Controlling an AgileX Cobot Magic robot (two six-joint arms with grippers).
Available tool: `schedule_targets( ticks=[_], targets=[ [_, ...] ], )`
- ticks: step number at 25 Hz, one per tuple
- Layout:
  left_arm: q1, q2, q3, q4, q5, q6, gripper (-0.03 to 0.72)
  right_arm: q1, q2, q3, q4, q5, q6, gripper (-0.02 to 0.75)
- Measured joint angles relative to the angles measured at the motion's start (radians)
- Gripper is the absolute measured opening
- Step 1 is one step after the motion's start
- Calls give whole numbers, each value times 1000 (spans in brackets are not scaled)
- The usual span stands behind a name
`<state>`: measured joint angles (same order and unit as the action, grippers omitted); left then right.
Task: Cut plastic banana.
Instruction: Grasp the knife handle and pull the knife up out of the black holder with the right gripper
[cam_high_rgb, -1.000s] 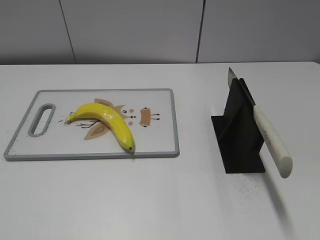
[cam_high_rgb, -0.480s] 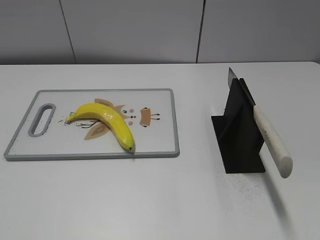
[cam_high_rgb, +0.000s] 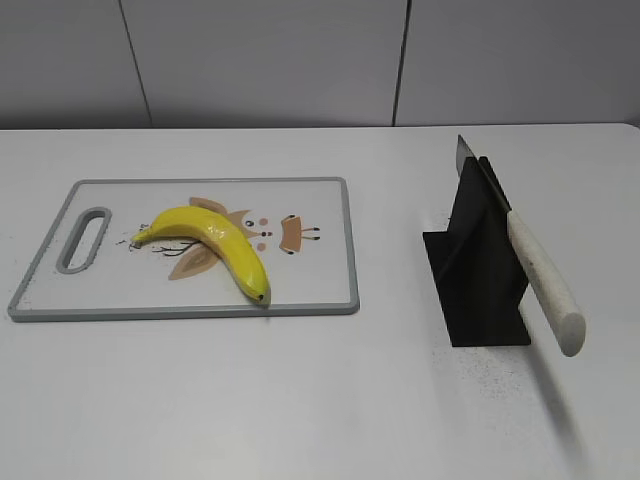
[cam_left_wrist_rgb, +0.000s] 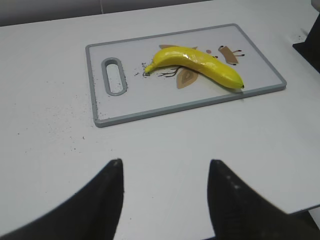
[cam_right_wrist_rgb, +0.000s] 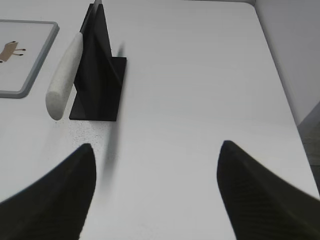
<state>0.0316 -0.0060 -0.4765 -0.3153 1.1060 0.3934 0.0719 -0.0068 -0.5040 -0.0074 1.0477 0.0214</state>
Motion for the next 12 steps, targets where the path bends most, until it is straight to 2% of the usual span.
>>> schedule_targets(
  ticks=[6,12],
  targets=[
    [0,0,0,-6,0,0,526,0,78,-80,1,30,-43,571],
    [0,0,0,-6,0,0,526,5,322,-191,43,70,-46,571]
  ],
)
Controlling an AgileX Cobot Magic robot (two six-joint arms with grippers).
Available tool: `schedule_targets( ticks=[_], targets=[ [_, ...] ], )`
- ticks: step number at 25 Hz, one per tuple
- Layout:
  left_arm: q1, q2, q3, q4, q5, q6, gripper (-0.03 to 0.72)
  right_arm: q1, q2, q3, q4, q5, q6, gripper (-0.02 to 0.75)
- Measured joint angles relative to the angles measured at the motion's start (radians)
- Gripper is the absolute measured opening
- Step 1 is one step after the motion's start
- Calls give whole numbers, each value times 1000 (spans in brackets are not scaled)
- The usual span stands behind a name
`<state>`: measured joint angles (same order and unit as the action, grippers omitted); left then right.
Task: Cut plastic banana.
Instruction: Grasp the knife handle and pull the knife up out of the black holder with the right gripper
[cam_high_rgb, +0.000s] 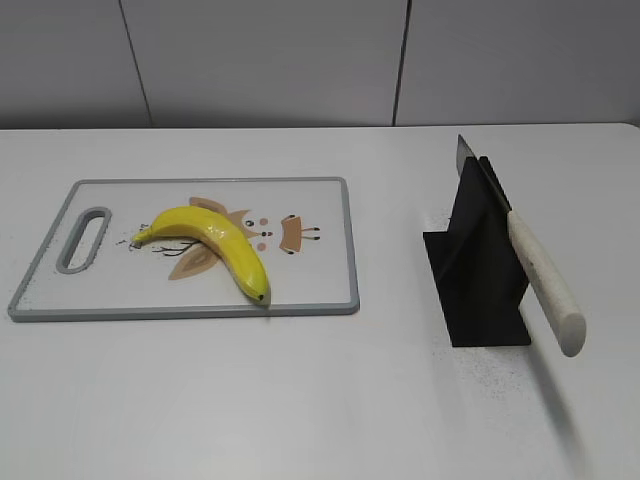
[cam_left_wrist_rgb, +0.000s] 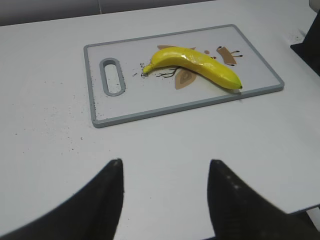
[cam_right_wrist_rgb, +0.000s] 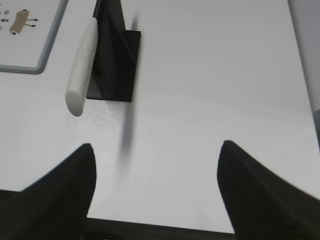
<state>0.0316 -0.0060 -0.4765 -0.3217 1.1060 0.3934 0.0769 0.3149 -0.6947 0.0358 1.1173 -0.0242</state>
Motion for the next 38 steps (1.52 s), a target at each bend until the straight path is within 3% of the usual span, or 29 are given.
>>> schedule_targets(
  ticks=[5,18,30,38],
  targets=[
    [0,0,0,0,0,0,526,24,164,-63,49,2,-1,571],
    [0,0,0,0,0,0,526,284,664,-232,52,2,64,550],
    [0,0,0,0,0,0,526,288,1134,-394,51,1,100,548],
    [0,0,0,0,0,0,526,288,1322,-396,45,-29,158,469]
  ],
)
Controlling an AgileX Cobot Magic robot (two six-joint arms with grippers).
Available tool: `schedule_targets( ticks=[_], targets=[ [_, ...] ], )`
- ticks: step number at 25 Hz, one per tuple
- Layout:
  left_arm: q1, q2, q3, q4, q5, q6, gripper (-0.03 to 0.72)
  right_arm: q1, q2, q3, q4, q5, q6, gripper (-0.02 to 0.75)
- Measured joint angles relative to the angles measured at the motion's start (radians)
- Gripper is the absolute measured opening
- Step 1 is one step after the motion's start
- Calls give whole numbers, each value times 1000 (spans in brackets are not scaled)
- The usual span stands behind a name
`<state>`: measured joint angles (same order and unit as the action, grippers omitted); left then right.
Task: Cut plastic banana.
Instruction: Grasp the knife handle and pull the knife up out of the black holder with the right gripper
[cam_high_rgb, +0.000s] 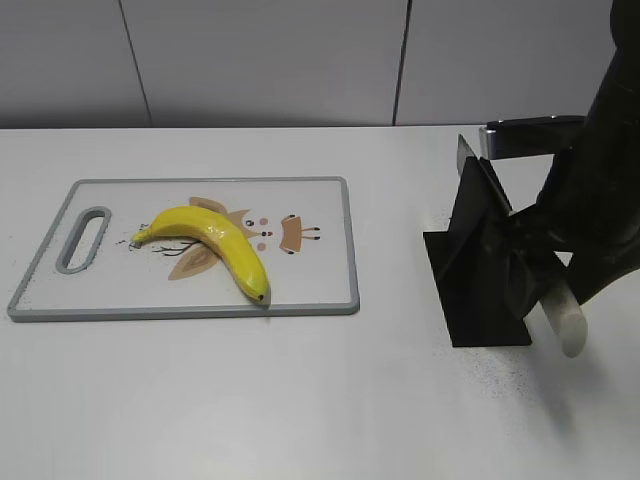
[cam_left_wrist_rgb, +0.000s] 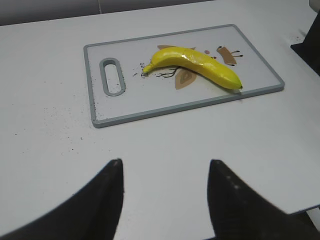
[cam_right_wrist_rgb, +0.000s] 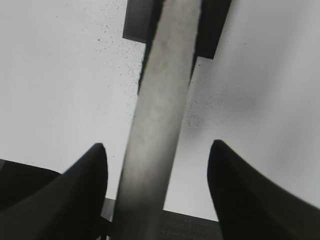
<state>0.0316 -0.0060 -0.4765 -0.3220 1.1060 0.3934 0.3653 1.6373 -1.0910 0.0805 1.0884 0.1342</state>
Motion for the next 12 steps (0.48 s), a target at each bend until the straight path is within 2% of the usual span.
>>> schedule_targets(
  ticks=[3,5,7,12],
  targets=[
    [0,0,0,0,0,0,526,0,19,0,0,-11,26,395],
    [0,0,0,0,0,0,526,0,19,0,2,-13,44,298],
    [0,0,0,-1,0,0,526,2,19,0,13,-13,70,162],
    [0,0,0,-1,0,0,526,2,19,0,20,-13,106,164]
  ],
)
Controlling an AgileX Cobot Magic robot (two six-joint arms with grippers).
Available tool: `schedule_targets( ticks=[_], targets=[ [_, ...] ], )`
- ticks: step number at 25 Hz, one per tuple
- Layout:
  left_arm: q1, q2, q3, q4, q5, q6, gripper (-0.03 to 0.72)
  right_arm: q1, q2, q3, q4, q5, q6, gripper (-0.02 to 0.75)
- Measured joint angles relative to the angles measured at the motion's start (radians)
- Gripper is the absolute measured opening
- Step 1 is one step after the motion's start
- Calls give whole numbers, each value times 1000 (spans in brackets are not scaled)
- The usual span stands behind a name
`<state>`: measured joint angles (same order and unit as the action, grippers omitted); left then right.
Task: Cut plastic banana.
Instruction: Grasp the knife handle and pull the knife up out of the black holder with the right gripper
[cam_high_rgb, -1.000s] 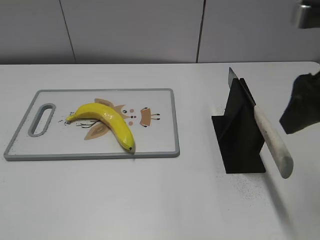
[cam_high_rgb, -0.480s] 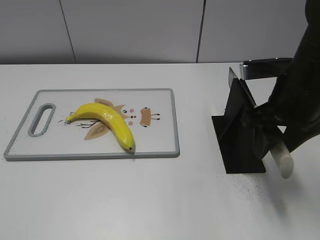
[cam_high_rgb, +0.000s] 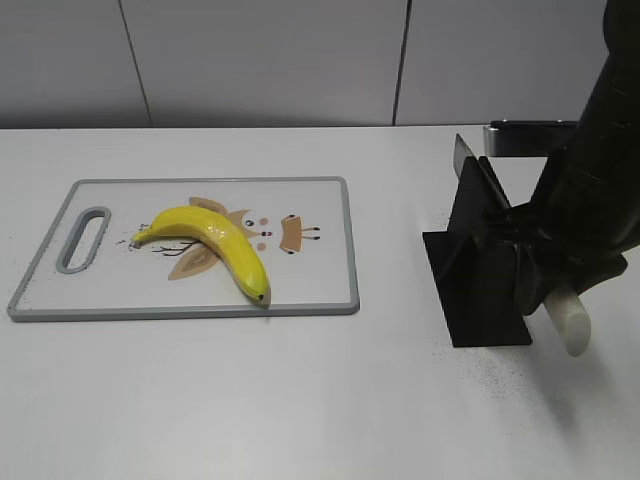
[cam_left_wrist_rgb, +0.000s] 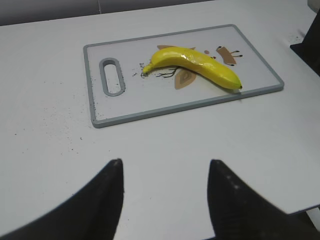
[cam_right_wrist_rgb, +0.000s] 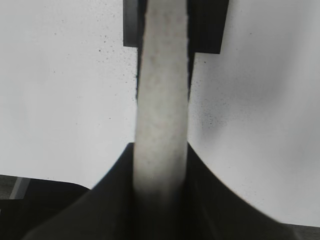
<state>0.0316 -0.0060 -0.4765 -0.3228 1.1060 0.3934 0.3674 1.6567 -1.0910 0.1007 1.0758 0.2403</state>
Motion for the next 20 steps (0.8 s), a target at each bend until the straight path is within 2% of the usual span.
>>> schedule_targets(
  ticks=[15,20],
  targets=[
    [0,0,0,0,0,0,526,0,-30,0,9,24,6,164],
    [0,0,0,0,0,0,526,0,-90,0,-19,28,6,163]
  ],
)
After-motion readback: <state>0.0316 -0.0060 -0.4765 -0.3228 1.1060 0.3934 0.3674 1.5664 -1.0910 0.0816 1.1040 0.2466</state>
